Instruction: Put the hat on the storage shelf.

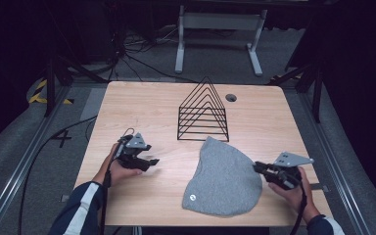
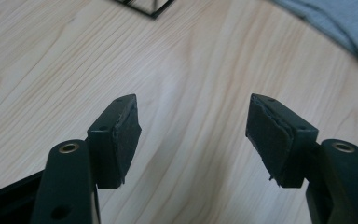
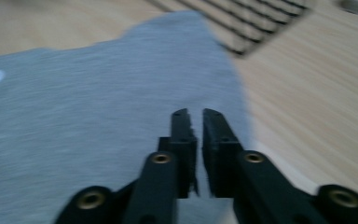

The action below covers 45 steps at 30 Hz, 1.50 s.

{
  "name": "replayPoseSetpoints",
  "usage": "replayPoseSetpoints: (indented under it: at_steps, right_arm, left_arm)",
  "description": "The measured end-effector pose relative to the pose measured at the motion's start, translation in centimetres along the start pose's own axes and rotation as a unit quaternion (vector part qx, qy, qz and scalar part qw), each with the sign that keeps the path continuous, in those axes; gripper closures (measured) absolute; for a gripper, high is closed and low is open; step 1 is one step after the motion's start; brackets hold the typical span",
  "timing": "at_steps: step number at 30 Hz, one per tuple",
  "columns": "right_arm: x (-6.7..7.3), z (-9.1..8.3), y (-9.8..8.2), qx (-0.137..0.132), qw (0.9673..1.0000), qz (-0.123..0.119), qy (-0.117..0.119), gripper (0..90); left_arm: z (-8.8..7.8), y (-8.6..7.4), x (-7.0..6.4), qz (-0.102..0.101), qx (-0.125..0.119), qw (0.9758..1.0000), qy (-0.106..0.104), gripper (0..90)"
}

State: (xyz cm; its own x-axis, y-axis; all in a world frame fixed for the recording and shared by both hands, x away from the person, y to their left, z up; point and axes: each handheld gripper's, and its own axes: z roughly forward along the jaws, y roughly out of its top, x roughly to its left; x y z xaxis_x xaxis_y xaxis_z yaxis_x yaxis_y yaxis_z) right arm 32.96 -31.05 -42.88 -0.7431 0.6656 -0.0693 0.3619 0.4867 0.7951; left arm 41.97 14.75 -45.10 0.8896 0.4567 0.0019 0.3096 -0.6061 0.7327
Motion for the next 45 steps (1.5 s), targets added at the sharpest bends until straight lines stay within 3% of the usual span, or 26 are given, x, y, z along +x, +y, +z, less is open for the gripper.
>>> replayPoseSetpoints:
  at_steps: [1, 3, 4, 5, 8, 10, 12, 13, 14, 15, 18, 21, 23, 25, 26, 27, 30, 32, 34, 35, 40, 42, 44, 45]
  right_arm:
    - [2.3, 0.9, 0.9, 0.006, 0.9988, -0.027, 0.039, 89.7]
    - [4.3, 1.7, 1.5, 0.010, 0.9964, -0.050, 0.067, 89.8]
    - [4.3, 1.7, 1.5, 0.010, 0.9964, -0.050, 0.067, 89.8]
    - [6.5, 2.7, 2.1, 0.014, 0.9930, -0.066, 0.097, 89.7]
    - [8.5, 3.8, 2.5, 0.019, 0.9888, -0.080, 0.125, 89.7]
    - [9.6, 4.5, 2.7, 0.023, 0.9859, -0.090, 0.139, 89.7]
    - [10.5, 5.1, 2.8, 0.032, 0.9830, -0.099, 0.151, 89.7]
    - [10.8, 5.4, 2.7, 0.037, 0.9816, -0.105, 0.156, 89.7]
    - [11.0, 5.6, 2.6, 0.043, 0.9806, -0.109, 0.157, 89.7]
    - [11.2, 5.8, 2.5, 0.047, 0.9797, -0.110, 0.161, 89.7]
    - [11.2, 6.1, 2.2, 0.056, 0.9786, -0.113, 0.162, 89.7]
    - [11.1, 6.4, 1.7, 0.068, 0.9773, -0.115, 0.165, 89.6]
    - [11.0, 6.3, 1.7, 0.074, 0.9756, -0.117, 0.170, 89.6]
    - [10.9, 6.2, 1.7, 0.076, 0.9755, -0.119, 0.168, 89.6]
    - [10.8, 6.1, 1.7, 0.079, 0.9749, -0.118, 0.172, 89.6]
    - [10.5, 5.9, 1.5, 0.082, 0.9745, -0.111, 0.177, 89.6]
    - [10.0, 5.5, 1.3, 0.090, 0.9747, -0.108, 0.174, 89.6]
    - [9.7, 5.3, 1.3, 0.094, 0.9750, -0.105, 0.172, 89.5]
    - [9.2, 5.1, 1.2, 0.097, 0.9767, -0.096, 0.166, 89.5]
    - [8.9, 5.0, 1.1, 0.099, 0.9776, -0.093, 0.161, 89.5]
    - [7.4, 4.8, 1.0, 0.102, 0.9830, -0.080, 0.130, 89.5]
    - [6.6, 4.9, 1.0, 0.102, 0.9864, -0.072, 0.106, 89.4]
    - [5.7, 5.1, 1.1, 0.100, 0.9897, -0.062, 0.081, 89.5]
    - [5.2, 5.2, 1.1, 0.097, 0.9916, -0.056, 0.064, 89.5]
  left_arm:
    - [0.9, 1.4, -1.1, 0.024, 0.000, 0.9996, -0.013, 40.1]
    - [1.9, 2.8, -2.2, 0.049, -0.005, 0.9984, -0.027, 42.2]
    - [1.9, 2.8, -2.2, 0.049, -0.005, 0.9984, -0.027, 42.6]
    - [3.0, 4.3, -3.3, 0.065, -0.011, 0.9969, -0.042, 42.8]
    - [4.7, 6.4, -4.8, 0.092, -0.019, 0.9936, -0.063, 45.2]
    - [5.9, 7.6, -5.7, 0.108, -0.024, 0.9918, -0.064, 46.5]
    - [6.6, 8.0, -6.1, 0.111, -0.027, 0.9914, -0.063, 47.9]
    - [8.0, 8.9, -6.4, 0.125, -0.027, 0.9902, -0.056, 48.4]
    - [8.0, 8.9, -6.4, 0.125, -0.027, 0.9902, -0.056, 48.7]
    - [9.4, 9.5, -6.3, 0.118, -0.025, 0.9910, -0.058, 48.8]
    - [10.7, 9.8, -6.3, 0.116, -0.008, 0.9917, -0.056, 49.0]
    - [12.1, 9.7, -6.3, 0.128, 0.026, 0.9902, -0.051, 50.4]
    - [12.0, 9.6, -6.1, 0.121, 0.022, 0.9907, -0.058, 52.0]
    - [11.4, 9.3, -6.1, 0.118, 0.032, 0.9909, -0.056, 53.1]
    - [11.0, 9.1, -6.1, 0.127, 0.043, 0.9894, -0.056, 53.1]
    - [10.6, 8.7, -6.2, 0.126, 0.042, 0.9896, -0.054, 54.0]
    - [8.4, 7.1, -6.6, 0.129, 0.067, 0.9884, -0.044, 55.7]
    - [8.0, 6.8, -6.8, 0.130, 0.069, 0.9882, -0.042, 56.1]
    - [6.8, 5.8, -7.4, 0.119, 0.078, 0.9889, -0.043, 56.9]
    - [6.4, 5.5, -7.6, 0.120, 0.085, 0.9881, -0.047, 57.1]
    - [4.9, 3.9, -9.8, 0.103, 0.082, 0.9900, -0.052, 60.3]
    - [4.7, 3.4, -11.0, 0.089, 0.073, 0.9911, -0.067, 60.6]
    - [4.7, 3.3, -11.5, 0.089, 0.071, 0.9909, -0.072, 60.7]
    - [4.7, 3.4, -12.5, 0.094, 0.073, 0.9896, -0.081, 60.6]
